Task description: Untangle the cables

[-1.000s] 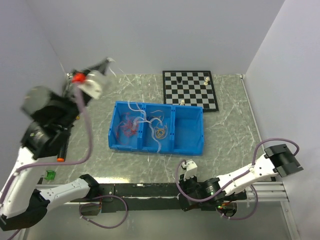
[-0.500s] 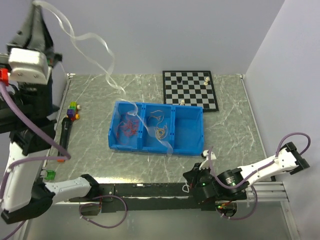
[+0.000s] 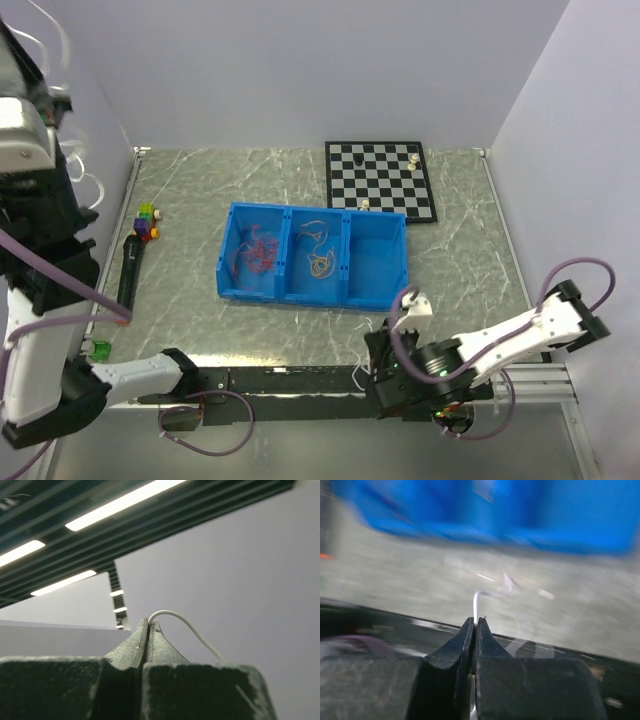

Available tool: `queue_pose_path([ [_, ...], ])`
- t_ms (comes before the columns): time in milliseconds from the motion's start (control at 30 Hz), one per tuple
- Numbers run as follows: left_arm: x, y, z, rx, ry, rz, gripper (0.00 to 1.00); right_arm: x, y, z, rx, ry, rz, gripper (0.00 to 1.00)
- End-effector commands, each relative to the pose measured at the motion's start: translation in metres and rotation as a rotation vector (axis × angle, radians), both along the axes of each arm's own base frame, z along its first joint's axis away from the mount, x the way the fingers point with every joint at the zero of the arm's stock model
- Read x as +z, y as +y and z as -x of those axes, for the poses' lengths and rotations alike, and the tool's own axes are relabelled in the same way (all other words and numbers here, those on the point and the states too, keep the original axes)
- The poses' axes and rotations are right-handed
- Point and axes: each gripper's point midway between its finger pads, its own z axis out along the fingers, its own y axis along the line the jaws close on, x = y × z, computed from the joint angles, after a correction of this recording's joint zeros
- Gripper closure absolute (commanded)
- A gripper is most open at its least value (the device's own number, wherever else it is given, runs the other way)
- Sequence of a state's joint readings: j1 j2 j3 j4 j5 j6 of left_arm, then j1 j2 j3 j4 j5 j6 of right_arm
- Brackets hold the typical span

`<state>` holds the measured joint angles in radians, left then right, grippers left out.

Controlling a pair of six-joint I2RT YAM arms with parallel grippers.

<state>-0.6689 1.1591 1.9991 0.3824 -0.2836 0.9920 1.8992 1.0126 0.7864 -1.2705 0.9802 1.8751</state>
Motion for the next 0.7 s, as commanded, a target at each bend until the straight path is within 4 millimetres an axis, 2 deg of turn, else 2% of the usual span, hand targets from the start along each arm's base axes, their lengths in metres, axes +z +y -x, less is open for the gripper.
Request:
queue_pose_path([
  [0, -0.040, -0.032, -0.023, -0.107, 0.157, -0.131, 0.99, 0.129, -0.004, -0.039, 0.023, -0.290, -0.086, 1.00],
  [100, -0.064, -0.052, -0.030, -0.201, 0.234, -0.202, 0.99, 0.188, -0.008, -0.062, 0.005, -0.401, -0.065, 1.00],
  [133, -0.072, -0.059, -0.029, -0.233, 0.251, -0.235, 0.99, 0.203, -0.006, -0.068, 0.015, -0.430, -0.054, 1.00],
  [167, -0.082, -0.065, -0.029, -0.252, 0.273, -0.274, 0.99, 0.214, -0.012, -0.077, 0.054, -0.494, 0.036, 1.00],
  [200, -0.086, -0.070, -0.026, -0.283, 0.270, -0.292, 0.99, 0.231, -0.006, -0.081, 0.074, -0.534, -0.022, 1.00],
  [233, -0.101, -0.079, -0.027, -0.313, 0.318, -0.342, 0.99, 0.250, -0.003, -0.087, 0.068, -0.603, -0.106, 1.00],
  [267, -0.110, -0.085, -0.026, -0.346, 0.338, -0.378, 0.99, 0.259, -0.010, -0.091, 0.073, -0.649, -0.117, 1.00],
  [367, -0.131, -0.102, -0.021, -0.420, 0.382, -0.464, 0.98, 0.279, -0.022, -0.104, 0.039, -0.684, -0.110, 1.00],
  [467, -0.146, -0.111, -0.018, -0.467, 0.415, -0.518, 0.98, 0.282, -0.011, -0.117, 0.062, -0.688, -0.036, 1.00],
  [667, -0.162, -0.116, -0.016, -0.495, 0.441, -0.542, 0.99, 0.279, 0.003, -0.142, 0.071, -0.679, 0.035, 1.00],
])
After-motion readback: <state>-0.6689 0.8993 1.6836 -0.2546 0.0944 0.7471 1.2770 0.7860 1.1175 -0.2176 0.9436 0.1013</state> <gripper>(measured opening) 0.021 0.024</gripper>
